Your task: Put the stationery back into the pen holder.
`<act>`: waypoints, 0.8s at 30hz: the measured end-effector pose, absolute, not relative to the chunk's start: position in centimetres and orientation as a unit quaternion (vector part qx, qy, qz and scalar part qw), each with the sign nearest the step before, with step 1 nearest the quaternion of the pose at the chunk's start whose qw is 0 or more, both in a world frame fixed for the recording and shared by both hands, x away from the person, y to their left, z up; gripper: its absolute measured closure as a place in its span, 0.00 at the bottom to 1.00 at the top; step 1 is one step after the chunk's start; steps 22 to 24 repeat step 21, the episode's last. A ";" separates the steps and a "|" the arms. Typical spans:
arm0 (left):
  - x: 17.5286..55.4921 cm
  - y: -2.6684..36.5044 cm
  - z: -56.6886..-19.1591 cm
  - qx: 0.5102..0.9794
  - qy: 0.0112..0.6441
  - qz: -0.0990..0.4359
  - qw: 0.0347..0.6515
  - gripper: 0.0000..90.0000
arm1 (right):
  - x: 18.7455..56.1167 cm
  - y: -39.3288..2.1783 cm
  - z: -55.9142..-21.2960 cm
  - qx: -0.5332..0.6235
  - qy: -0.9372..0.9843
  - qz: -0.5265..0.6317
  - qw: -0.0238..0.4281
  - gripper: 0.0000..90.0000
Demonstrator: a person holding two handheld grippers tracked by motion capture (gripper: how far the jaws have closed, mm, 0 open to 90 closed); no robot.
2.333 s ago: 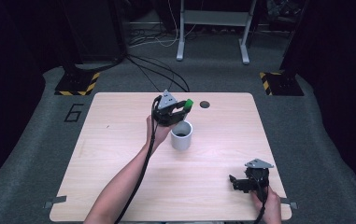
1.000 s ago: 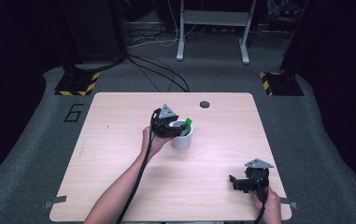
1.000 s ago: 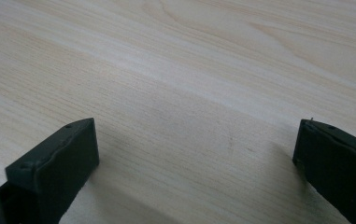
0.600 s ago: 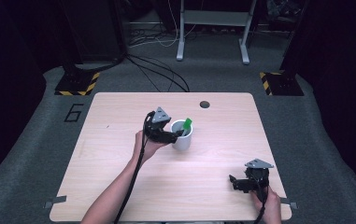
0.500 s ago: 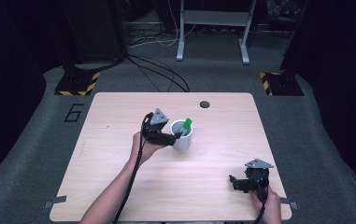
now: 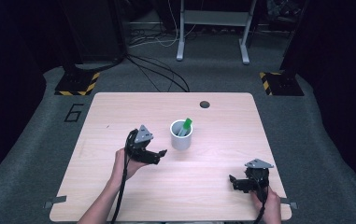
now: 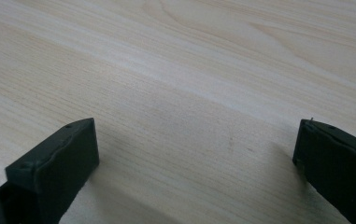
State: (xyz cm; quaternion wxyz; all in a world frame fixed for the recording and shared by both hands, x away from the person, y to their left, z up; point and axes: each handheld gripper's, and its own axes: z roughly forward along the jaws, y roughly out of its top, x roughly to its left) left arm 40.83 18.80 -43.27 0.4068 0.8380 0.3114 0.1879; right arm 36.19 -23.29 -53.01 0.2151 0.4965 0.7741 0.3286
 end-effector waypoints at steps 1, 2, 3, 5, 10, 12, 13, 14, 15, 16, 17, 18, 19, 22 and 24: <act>40.5 19.2 -43.7 0.840 0.316 0.185 0.400 0.14 | 36.2 -23.3 -53.0 0.497 0.774 0.329 0.215 0.00; 40.1 19.6 -44.2 0.846 0.315 0.188 0.387 0.14 | 36.2 -23.3 -53.0 0.497 0.774 0.329 0.215 0.00; 39.8 19.8 -44.7 0.844 0.324 0.181 0.386 0.14 | 36.2 -23.3 -53.0 0.498 0.773 0.329 0.214 0.00; 39.1 20.7 -45.9 0.856 0.324 0.181 0.361 0.13 | 36.2 -23.3 -53.0 0.497 0.774 0.329 0.215 0.00; 37.5 22.6 -49.5 0.862 0.350 0.167 0.326 0.11 | 36.2 -23.3 -53.0 0.499 0.773 0.329 0.214 0.00; 37.1 23.1 -50.5 0.865 0.357 0.163 0.312 0.09 | 36.2 -23.3 -53.0 0.497 0.774 0.329 0.215 0.00; 36.9 23.4 -50.9 0.869 0.359 0.159 0.302 0.08 | 36.2 -23.3 -53.0 0.498 0.773 0.329 0.215 0.00; 36.7 23.7 -51.3 0.868 0.362 0.158 0.300 0.07 | 36.2 -23.3 -53.0 0.499 0.773 0.329 0.214 0.00; 36.6 23.8 -51.6 0.867 0.364 0.160 0.300 0.07 | 36.2 -23.3 -53.0 0.499 0.773 0.329 0.214 0.00; 36.4 23.9 -51.9 0.864 0.368 0.163 0.301 0.06 | 36.2 -23.3 -53.0 0.499 0.773 0.329 0.214 0.00; 36.3 24.1 -52.1 0.862 0.370 0.162 0.306 0.05 | 36.2 -23.3 -53.0 0.499 0.773 0.329 0.214 0.00; 36.2 24.4 -52.2 0.861 0.374 0.153 0.311 0.05 | 36.2 -23.3 -53.0 0.499 0.773 0.329 0.214 0.00; 36.1 24.6 -52.2 0.860 0.375 0.153 0.311 0.05 | 36.2 -23.3 -53.0 0.499 0.773 0.329 0.214 0.00; 36.1 24.8 -52.3 0.857 0.377 0.154 0.316 0.03 | 36.2 -23.3 -53.0 0.499 0.773 0.328 0.214 0.00; 36.1 24.8 -52.3 0.857 0.377 0.154 0.316 0.03 | 36.2 -23.3 -53.0 0.499 0.773 0.328 0.214 0.00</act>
